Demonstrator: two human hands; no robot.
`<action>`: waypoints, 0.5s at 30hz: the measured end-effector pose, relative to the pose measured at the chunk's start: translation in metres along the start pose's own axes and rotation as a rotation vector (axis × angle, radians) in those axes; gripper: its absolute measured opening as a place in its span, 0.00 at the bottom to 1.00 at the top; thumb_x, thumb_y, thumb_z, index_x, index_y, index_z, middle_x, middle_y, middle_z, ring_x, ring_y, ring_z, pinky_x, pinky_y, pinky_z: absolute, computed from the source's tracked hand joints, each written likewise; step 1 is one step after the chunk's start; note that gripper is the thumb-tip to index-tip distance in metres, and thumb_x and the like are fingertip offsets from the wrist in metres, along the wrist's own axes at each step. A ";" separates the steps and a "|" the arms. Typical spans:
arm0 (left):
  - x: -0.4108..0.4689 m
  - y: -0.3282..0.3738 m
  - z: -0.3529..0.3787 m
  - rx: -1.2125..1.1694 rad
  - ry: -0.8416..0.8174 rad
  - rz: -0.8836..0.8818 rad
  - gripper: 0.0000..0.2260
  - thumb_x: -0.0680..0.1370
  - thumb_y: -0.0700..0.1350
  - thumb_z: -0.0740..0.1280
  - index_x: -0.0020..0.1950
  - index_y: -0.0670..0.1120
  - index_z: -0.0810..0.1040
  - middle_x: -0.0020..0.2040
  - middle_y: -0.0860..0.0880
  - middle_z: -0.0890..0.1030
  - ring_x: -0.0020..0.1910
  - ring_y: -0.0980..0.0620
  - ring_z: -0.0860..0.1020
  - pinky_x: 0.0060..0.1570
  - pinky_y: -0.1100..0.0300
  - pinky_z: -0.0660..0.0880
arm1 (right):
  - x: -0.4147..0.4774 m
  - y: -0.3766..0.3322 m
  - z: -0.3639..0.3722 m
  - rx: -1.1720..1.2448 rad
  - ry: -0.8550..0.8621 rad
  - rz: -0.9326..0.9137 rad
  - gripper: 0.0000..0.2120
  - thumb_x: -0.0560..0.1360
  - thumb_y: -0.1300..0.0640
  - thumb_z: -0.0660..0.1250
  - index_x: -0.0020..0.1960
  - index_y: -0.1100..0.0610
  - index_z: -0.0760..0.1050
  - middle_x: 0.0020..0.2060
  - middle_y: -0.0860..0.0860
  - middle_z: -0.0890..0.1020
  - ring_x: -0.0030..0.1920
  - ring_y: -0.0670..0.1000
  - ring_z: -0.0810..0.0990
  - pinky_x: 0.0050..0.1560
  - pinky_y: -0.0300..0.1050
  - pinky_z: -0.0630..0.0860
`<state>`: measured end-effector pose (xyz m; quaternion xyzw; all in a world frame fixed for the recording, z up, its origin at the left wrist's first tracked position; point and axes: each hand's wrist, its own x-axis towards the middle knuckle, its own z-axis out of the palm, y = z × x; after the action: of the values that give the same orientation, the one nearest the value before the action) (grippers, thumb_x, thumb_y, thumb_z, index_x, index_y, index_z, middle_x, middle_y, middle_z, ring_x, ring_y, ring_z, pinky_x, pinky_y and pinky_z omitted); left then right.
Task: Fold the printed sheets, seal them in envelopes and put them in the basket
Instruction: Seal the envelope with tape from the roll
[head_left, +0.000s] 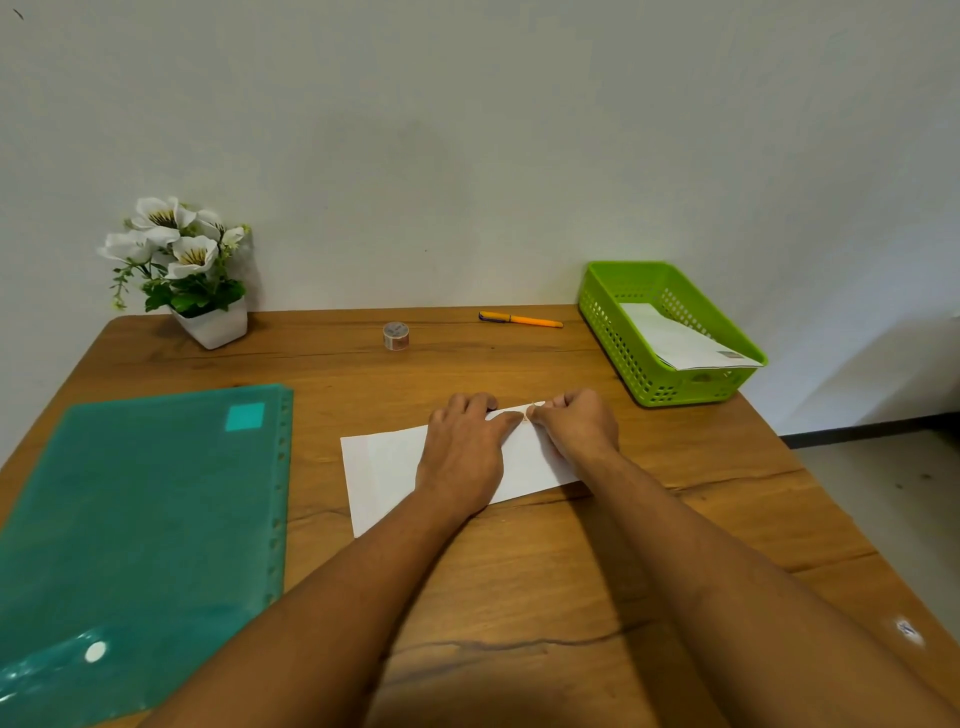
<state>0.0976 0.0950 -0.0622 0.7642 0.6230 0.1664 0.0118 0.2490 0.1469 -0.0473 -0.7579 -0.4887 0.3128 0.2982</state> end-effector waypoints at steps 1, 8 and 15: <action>0.000 0.000 -0.001 0.002 -0.003 0.002 0.22 0.83 0.43 0.61 0.76 0.58 0.71 0.74 0.50 0.70 0.71 0.48 0.65 0.69 0.50 0.65 | 0.000 0.000 0.000 -0.006 -0.002 0.002 0.12 0.70 0.48 0.78 0.39 0.54 0.79 0.37 0.50 0.84 0.42 0.55 0.83 0.41 0.50 0.78; 0.001 -0.001 0.000 0.007 -0.004 0.002 0.22 0.83 0.43 0.60 0.76 0.58 0.71 0.74 0.50 0.70 0.71 0.48 0.66 0.68 0.50 0.65 | -0.003 -0.002 -0.001 -0.048 0.000 0.004 0.12 0.72 0.48 0.77 0.39 0.54 0.78 0.37 0.51 0.83 0.41 0.54 0.82 0.35 0.45 0.70; 0.001 -0.002 0.001 0.002 -0.007 0.003 0.21 0.84 0.44 0.59 0.76 0.58 0.70 0.74 0.50 0.70 0.71 0.48 0.65 0.68 0.50 0.65 | -0.002 -0.002 0.000 -0.074 0.003 0.012 0.11 0.72 0.46 0.76 0.44 0.54 0.81 0.40 0.50 0.84 0.43 0.54 0.83 0.36 0.45 0.72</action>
<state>0.0963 0.0964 -0.0633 0.7658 0.6219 0.1632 0.0128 0.2473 0.1452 -0.0457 -0.7718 -0.4949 0.2950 0.2690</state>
